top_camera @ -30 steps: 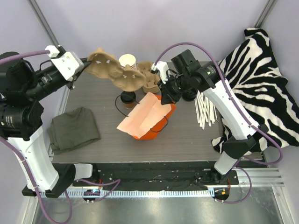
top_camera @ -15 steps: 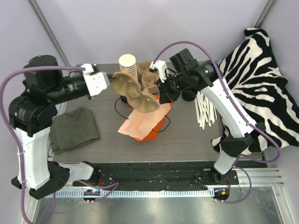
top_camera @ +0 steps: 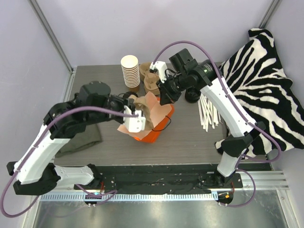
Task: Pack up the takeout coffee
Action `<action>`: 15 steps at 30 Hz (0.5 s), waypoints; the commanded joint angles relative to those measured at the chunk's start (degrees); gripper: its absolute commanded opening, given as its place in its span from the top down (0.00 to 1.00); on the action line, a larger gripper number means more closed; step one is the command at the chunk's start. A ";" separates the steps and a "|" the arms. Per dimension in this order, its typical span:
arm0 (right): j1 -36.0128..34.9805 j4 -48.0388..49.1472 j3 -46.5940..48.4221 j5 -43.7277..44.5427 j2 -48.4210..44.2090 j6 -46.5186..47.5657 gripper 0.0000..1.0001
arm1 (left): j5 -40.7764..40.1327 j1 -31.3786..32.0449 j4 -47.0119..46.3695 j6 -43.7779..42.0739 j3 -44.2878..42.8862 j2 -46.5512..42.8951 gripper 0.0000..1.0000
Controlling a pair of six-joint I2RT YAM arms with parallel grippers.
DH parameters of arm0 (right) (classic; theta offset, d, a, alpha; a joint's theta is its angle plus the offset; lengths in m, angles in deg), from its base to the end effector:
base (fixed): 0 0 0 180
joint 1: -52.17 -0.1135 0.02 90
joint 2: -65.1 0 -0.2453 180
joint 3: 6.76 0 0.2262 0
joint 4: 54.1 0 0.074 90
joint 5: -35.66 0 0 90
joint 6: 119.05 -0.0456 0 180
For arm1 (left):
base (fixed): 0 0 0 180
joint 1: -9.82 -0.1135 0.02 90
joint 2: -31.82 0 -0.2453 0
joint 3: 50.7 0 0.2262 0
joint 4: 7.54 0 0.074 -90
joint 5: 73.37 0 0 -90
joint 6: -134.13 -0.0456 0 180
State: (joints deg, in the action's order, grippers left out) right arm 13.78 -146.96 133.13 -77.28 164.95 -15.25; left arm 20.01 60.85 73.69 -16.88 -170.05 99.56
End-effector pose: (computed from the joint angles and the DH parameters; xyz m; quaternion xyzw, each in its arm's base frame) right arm 0.2282 0.2035 0.4083 -0.4655 0.8063 0.2507 0.2651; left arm 0.1057 -0.1350 0.4587 0.7247 0.4706 0.0183 0.5030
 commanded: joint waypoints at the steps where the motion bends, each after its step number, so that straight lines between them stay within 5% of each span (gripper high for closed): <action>1: -0.02 0.48 3.55 -2.89 1.66 0.96 0.99 | -11.36 7.59 -5.02 -6.21 4.37 -2.35 1.00; 7: -0.02 0.30 3.90 -4.30 2.28 2.28 0.99 | -14.19 14.18 -7.84 -10.44 13.43 -3.32 1.00; 15: -0.37 -0.05 4.08 -7.11 3.15 5.26 0.99 | -11.56 15.51 -6.69 -3.25 15.72 2.12 1.00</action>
State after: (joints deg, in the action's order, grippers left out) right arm 13.78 -147.14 135.36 -81.63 167.71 -12.49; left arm 7.75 76.13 69.56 -24.03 -154.51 99.91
